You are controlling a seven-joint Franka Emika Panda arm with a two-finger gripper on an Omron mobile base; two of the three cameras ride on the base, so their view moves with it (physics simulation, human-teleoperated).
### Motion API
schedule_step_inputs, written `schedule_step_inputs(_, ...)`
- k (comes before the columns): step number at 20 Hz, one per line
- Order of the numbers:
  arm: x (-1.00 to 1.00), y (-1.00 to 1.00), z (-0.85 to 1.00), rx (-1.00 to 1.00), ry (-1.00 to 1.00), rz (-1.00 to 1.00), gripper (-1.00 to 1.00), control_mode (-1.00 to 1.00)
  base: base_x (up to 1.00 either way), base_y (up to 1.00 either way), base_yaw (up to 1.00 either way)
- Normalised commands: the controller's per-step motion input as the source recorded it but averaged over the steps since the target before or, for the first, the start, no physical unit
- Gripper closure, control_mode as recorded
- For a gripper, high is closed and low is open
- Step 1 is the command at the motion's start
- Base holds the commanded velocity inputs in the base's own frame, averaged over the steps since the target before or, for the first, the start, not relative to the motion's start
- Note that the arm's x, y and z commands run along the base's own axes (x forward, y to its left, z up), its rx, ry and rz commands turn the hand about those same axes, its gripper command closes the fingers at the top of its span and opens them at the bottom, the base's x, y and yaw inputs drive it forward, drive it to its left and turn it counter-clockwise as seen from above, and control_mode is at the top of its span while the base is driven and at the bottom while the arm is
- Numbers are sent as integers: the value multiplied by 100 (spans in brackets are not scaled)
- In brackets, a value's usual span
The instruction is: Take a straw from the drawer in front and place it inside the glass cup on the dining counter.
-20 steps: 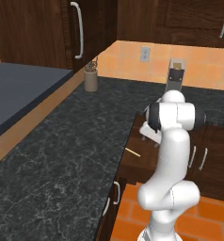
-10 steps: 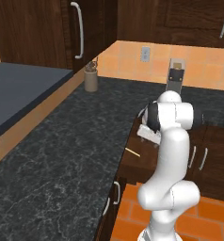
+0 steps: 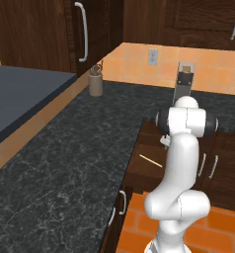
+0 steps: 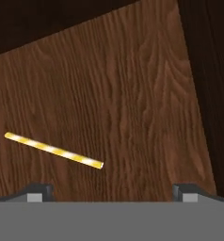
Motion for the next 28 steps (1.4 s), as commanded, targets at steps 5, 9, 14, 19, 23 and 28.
schedule_step_inputs(5, -28, -91, 2, -3, 0, -6, -100, -100, 0, 0, 0)
schedule_step_inputs(9, -37, 25, 91, -7, 0, 3, -100, -100, 0, 0, 0)
schedule_step_inputs(14, -21, 81, 65, -15, 1, 17, -100, -100, 0, 0, 0)
schedule_step_inputs(19, 0, 66, 5, -8, 2, 32, -100, -100, 0, 0, 0)
schedule_step_inputs(23, 4, 12, -17, -2, 0, 34, -100, -100, 0, 0, 0)
schedule_step_inputs(28, 28, 8, -33, 0, 6, 31, -100, -100, 0, 0, 0)
